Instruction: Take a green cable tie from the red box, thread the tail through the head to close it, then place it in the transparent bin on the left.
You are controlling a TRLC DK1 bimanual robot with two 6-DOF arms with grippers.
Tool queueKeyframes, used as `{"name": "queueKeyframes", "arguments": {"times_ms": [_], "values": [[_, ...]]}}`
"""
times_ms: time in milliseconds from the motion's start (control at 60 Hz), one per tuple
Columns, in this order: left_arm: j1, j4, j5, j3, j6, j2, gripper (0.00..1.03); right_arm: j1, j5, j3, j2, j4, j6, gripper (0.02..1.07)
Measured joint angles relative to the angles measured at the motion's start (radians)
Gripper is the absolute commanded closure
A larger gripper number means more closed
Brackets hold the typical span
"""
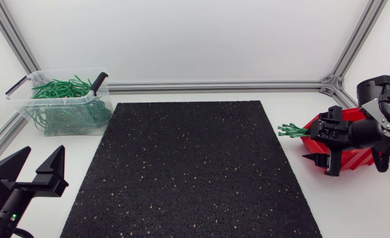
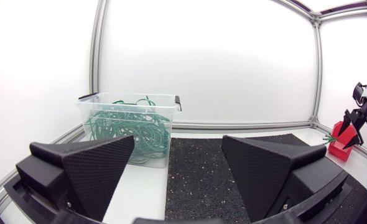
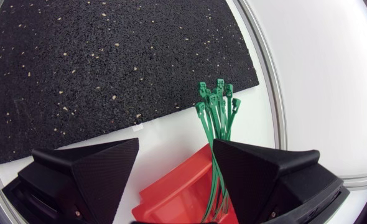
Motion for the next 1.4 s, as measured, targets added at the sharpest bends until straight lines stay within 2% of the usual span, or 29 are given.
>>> {"name": "queueKeyframes", "arguments": {"times_ms": [267,433,550,1000,1317,1400], "values": [[0.000,0.000,0.000,0.000,0.000,0.000,0.05,0.040,0.070,0.000,0.098,0.123,-0.004,0.37],[0.000,0.000,0.000,0.000,0.000,0.000,0.05,0.044,0.090,0.000,0.144,0.129,-0.004,0.37],[0.000,0.000,0.000,0.000,0.000,0.000,0.05,0.044,0.095,0.000,0.145,0.132,-0.004,0.47],[0.000,0.000,0.000,0.000,0.000,0.000,0.05,0.044,0.096,-0.027,0.064,0.159,-0.031,0.47],[0.000,-0.002,-0.003,0.000,0.000,0.000,0.05,0.064,0.176,-0.095,0.072,0.322,-0.055,0.47],[0.000,-0.003,-0.008,0.000,0.000,0.000,0.05,0.066,0.178,-0.111,0.075,0.330,-0.060,0.59]]}}
